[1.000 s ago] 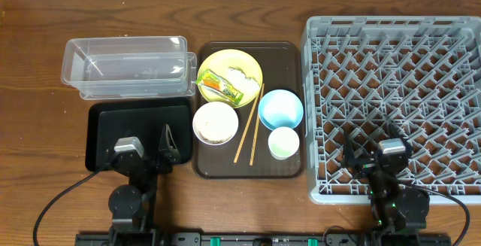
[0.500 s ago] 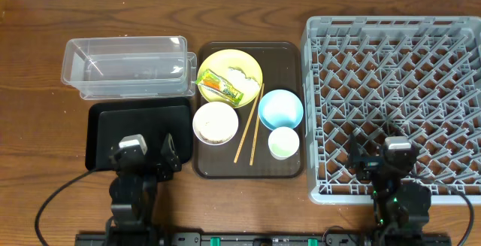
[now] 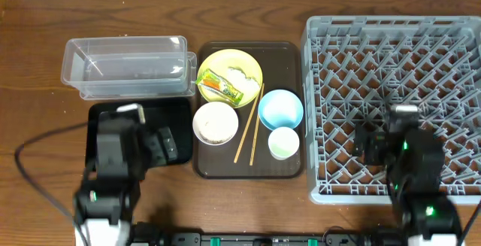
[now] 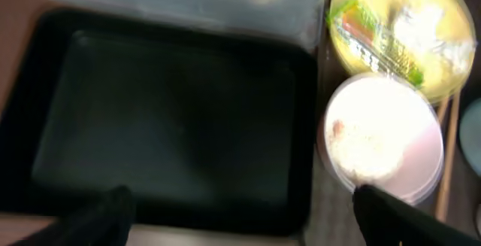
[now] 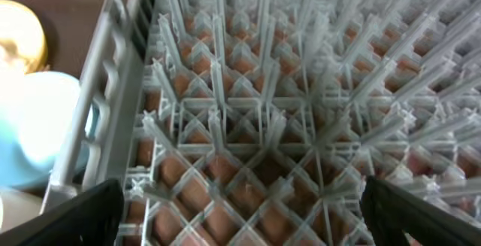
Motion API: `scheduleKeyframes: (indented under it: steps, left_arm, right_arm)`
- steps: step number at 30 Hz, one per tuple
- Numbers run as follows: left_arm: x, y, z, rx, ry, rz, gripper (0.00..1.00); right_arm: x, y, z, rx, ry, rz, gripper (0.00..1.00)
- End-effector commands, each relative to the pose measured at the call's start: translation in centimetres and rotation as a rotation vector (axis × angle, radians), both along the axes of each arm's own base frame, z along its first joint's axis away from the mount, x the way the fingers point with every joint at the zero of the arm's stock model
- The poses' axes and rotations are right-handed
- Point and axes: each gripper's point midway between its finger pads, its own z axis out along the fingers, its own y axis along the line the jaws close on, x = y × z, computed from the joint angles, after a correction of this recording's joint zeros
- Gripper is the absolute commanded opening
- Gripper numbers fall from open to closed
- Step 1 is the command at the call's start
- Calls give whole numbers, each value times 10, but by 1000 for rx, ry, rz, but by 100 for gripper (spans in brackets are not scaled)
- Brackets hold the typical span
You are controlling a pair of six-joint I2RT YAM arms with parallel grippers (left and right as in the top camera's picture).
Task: Sort waste into correct bins and load items into the dishwasher rack
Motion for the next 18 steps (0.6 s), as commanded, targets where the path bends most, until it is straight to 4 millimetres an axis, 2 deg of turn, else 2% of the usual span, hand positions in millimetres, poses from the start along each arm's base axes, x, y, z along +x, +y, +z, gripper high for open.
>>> scheduleKeyframes:
  steps: [1,5,9,12,18]
  left_arm:
    - [11,-13,17,-70,87,-41,95]
    - [5,-15,18,-81,266,-40,95]
    - [8,-18,11,-102,327,-39,95]
    - [23,-25,13,-136,282,-61,95]
    - [71,-38,29,-188,103,-91,95]
  right_arm:
    - [11,4,16,22,77,6,99]
    - [13,7,22,29,206,16,99]
    - [19,9,26,33,251,19,99]
    - [21,9,28,34,241,20,99]
    - [25,9,31,34,223,20,99]
